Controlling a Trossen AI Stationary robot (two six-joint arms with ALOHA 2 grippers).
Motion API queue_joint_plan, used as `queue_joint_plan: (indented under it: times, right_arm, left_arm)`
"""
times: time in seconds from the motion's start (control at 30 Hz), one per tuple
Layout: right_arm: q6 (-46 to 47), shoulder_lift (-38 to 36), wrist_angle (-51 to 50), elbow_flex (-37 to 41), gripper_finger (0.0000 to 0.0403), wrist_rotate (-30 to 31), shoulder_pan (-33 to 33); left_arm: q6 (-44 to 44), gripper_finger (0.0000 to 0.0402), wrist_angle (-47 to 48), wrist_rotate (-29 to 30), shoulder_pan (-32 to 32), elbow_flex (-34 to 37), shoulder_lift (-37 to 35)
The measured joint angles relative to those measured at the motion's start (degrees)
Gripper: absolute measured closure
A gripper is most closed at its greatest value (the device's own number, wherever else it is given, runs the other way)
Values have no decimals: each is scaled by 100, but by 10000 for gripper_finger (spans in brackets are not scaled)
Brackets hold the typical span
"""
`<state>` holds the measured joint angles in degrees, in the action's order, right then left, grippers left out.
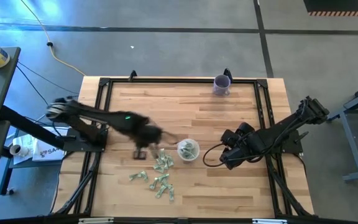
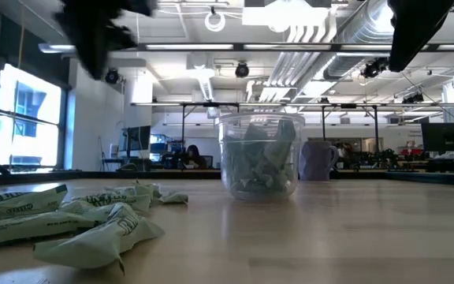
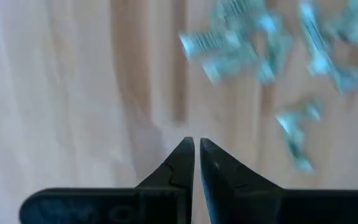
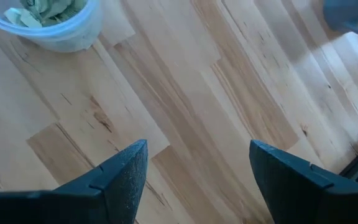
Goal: Pick and place Stevia / Truvia into bins
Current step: Put the stevia packet into the bin
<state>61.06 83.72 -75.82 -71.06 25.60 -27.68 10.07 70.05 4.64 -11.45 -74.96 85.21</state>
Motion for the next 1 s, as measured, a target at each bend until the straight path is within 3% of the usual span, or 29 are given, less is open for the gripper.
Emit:
queue_joint_plan:
  times: [0.23,0.37,0.5,0.6,0.83,1.0]
  right_arm:
    - [-106,0,202,1,132,-1,0]
    - [-545,0,732,2,132,10,9]
    - [-846,0,1035,0,132,-4,60]
    - [-844,0,1017,0,132,-95,116]
    - [-858,0,1014,0,132,-259,241]
    - [-861,0,1010,0,132,-256,303]
  left_arm:
    - [1863,341,-1433,-261,-1343,1807,-1669]
    - [2640,341,-2420,-259,-2123,2709,-2019]
    - [3719,324,-3091,-181,-2675,3303,-1946]
    - [4270,280,-3463,97,-2964,3533,-1799]
    - [3990,150,-3818,630,-3246,3536,-1295]
    - [3816,108,-3962,642,-3245,3539,-614]
